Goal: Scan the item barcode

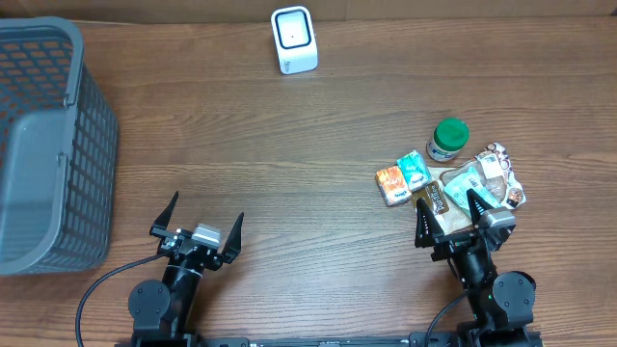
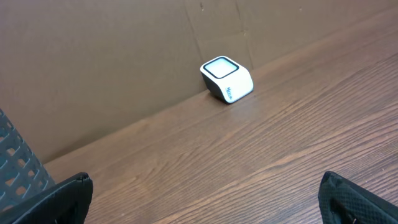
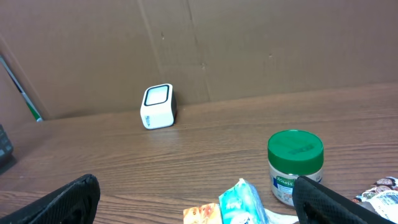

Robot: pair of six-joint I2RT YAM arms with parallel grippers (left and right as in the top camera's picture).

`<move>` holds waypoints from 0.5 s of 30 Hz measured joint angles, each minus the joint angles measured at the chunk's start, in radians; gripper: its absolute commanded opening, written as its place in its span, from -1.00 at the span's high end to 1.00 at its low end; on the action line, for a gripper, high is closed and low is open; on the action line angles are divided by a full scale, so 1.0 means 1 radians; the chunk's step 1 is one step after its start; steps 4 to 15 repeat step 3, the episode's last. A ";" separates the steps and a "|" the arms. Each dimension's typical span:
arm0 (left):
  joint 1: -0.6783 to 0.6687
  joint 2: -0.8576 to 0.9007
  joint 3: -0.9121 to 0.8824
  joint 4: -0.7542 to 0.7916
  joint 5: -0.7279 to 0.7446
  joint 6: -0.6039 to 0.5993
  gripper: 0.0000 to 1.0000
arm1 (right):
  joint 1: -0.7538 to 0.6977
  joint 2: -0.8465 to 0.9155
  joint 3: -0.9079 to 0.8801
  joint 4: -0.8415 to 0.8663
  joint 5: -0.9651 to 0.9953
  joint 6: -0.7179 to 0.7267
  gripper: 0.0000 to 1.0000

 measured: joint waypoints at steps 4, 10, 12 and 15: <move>0.000 0.000 0.000 0.000 0.000 0.000 -0.99 | 0.000 0.000 0.000 0.000 0.000 0.000 -1.00; 0.000 0.000 0.000 0.000 0.000 0.000 -0.99 | 0.000 0.000 0.000 0.000 0.000 0.000 -1.00; 0.000 0.000 0.000 0.000 0.000 0.000 -0.99 | 0.000 0.000 0.000 0.000 0.000 0.000 -1.00; 0.000 0.000 0.000 0.000 0.000 0.000 -0.99 | 0.000 0.000 0.000 0.000 0.000 0.000 -1.00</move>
